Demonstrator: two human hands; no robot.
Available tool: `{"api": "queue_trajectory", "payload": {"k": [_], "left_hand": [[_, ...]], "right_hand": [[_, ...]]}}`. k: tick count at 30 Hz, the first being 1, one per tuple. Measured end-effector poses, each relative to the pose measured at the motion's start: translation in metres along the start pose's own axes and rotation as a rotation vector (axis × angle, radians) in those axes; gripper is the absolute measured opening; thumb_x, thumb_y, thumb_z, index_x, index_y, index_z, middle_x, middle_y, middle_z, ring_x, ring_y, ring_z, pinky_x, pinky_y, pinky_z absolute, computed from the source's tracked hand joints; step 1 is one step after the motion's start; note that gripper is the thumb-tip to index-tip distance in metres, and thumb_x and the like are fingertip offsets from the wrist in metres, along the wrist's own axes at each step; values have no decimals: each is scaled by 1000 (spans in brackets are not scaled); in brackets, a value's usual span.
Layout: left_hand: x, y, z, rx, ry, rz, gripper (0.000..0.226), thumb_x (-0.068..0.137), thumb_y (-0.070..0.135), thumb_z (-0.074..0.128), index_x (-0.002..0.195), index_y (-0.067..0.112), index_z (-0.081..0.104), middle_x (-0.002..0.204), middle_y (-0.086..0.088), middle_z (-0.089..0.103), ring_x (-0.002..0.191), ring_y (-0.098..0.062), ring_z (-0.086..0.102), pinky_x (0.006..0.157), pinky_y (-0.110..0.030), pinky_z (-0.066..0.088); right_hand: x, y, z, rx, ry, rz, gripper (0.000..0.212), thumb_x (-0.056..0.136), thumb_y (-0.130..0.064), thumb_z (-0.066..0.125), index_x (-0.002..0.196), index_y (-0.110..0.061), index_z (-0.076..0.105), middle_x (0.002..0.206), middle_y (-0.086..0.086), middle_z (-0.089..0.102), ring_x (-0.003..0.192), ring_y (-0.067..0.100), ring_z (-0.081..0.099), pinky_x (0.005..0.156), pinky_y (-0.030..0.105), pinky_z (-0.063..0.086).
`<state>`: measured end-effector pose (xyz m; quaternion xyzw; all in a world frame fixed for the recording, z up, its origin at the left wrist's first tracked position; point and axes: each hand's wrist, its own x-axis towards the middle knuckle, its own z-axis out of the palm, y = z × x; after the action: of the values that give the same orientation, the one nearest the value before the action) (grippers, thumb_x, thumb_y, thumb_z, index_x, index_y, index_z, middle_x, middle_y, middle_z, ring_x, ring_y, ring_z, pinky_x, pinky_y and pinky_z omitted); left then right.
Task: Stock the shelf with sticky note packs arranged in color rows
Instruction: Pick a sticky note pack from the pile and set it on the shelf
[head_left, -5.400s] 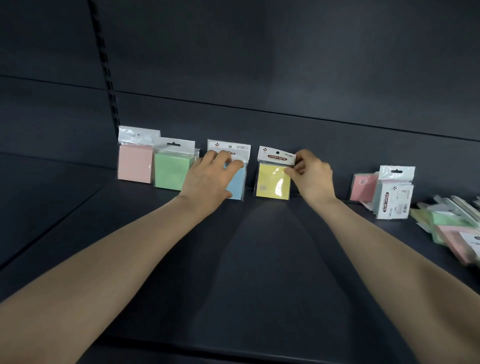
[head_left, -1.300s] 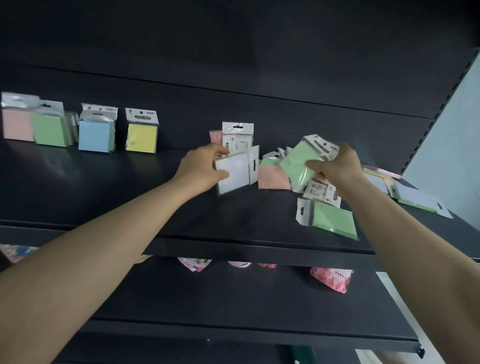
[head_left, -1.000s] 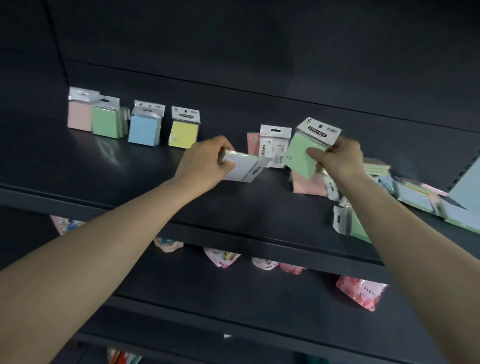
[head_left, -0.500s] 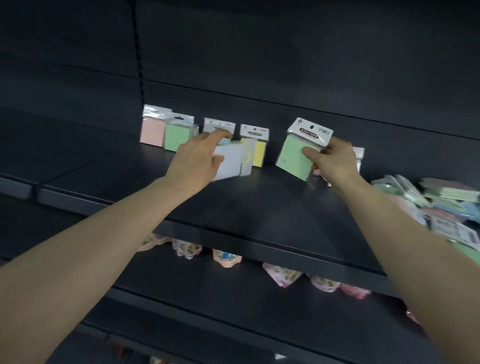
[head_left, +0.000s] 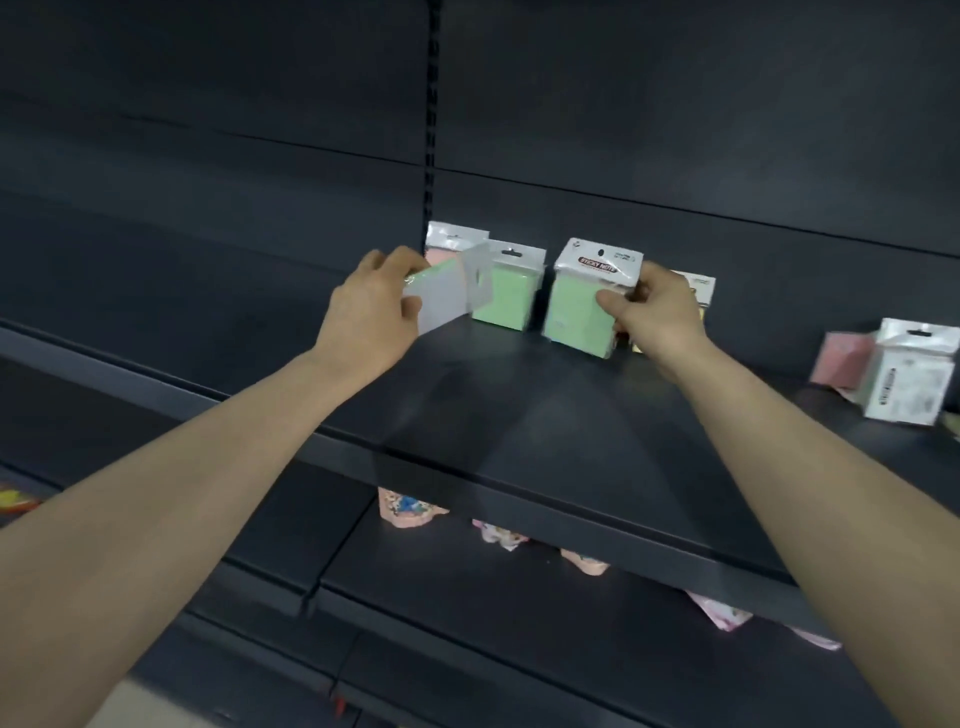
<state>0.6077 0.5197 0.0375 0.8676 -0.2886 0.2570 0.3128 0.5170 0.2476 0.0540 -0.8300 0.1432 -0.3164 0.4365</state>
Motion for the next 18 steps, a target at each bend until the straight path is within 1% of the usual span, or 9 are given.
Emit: {"api": "queue_trajectory", "payload": {"k": [2, 3, 6, 7, 9, 10, 13, 16, 18], "left_hand": [[9, -16, 1, -8, 15, -14, 28, 89, 10, 56, 116, 15, 53, 106, -9, 54, 85, -30, 57, 73, -36, 43], [13, -22, 2, -16, 23, -24, 25, 90, 12, 56, 115, 13, 53, 106, -9, 55, 85, -29, 57, 72, -35, 41], [26, -37, 5, -46, 55, -75, 22, 94, 20, 54, 112, 8, 52, 106, -10, 55, 82, -23, 51, 71, -32, 36], [30, -41, 7, -53, 63, -84, 22, 95, 21, 54, 111, 7, 50, 106, -10, 55, 81, -21, 49, 71, -32, 36], [39, -47, 9, -57, 73, -98, 22, 95, 22, 53, 109, 6, 49, 105, -10, 55, 81, -22, 49, 71, -33, 37], [44, -50, 9, -60, 79, -110, 22, 95, 22, 52, 109, 5, 48, 105, -11, 55, 81, -22, 49, 71, -33, 37], [55, -57, 10, -72, 87, -137, 21, 95, 21, 51, 107, 4, 47, 104, -11, 55, 82, -23, 50, 70, -33, 37], [62, -62, 13, -95, 77, -151, 20, 96, 22, 51, 106, 6, 47, 103, -10, 56, 82, -27, 57, 71, -38, 44], [65, -65, 16, -104, 62, -149, 20, 96, 22, 51, 107, 6, 47, 102, -9, 57, 83, -28, 57, 73, -39, 45]], "right_hand": [[12, -2, 20, 2, -41, -23, 19, 84, -16, 66, 91, -34, 63, 81, -6, 68, 71, 14, 60, 83, 45, 57], [18, -2, 29, 3, -58, -30, 18, 85, -15, 66, 94, -31, 64, 80, -7, 67, 68, 12, 59, 82, 44, 57], [36, -3, 54, -2, -93, -55, 20, 89, -14, 64, 107, -22, 66, 91, 1, 71, 63, 6, 58, 73, 31, 59], [42, -3, 60, -12, -103, -62, 20, 89, -15, 65, 109, -20, 67, 95, 3, 72, 63, 7, 58, 72, 30, 59], [52, -2, 72, -31, -115, -67, 19, 89, -16, 66, 108, -17, 68, 93, 7, 72, 61, 12, 57, 77, 38, 57], [58, -1, 78, -48, -114, -68, 18, 88, -17, 67, 106, -15, 69, 91, 9, 71, 60, 13, 57, 77, 39, 56], [69, 2, 93, -116, -87, -81, 15, 87, -20, 68, 100, -12, 69, 86, 9, 69, 60, 16, 62, 71, 33, 54], [73, 6, 104, -130, -68, -78, 9, 87, -19, 67, 94, -14, 68, 80, 4, 66, 58, 13, 63, 60, 25, 49], [75, 11, 109, -134, -47, -83, 9, 86, -18, 67, 94, -13, 68, 83, 5, 68, 62, 17, 66, 61, 25, 50]]}}
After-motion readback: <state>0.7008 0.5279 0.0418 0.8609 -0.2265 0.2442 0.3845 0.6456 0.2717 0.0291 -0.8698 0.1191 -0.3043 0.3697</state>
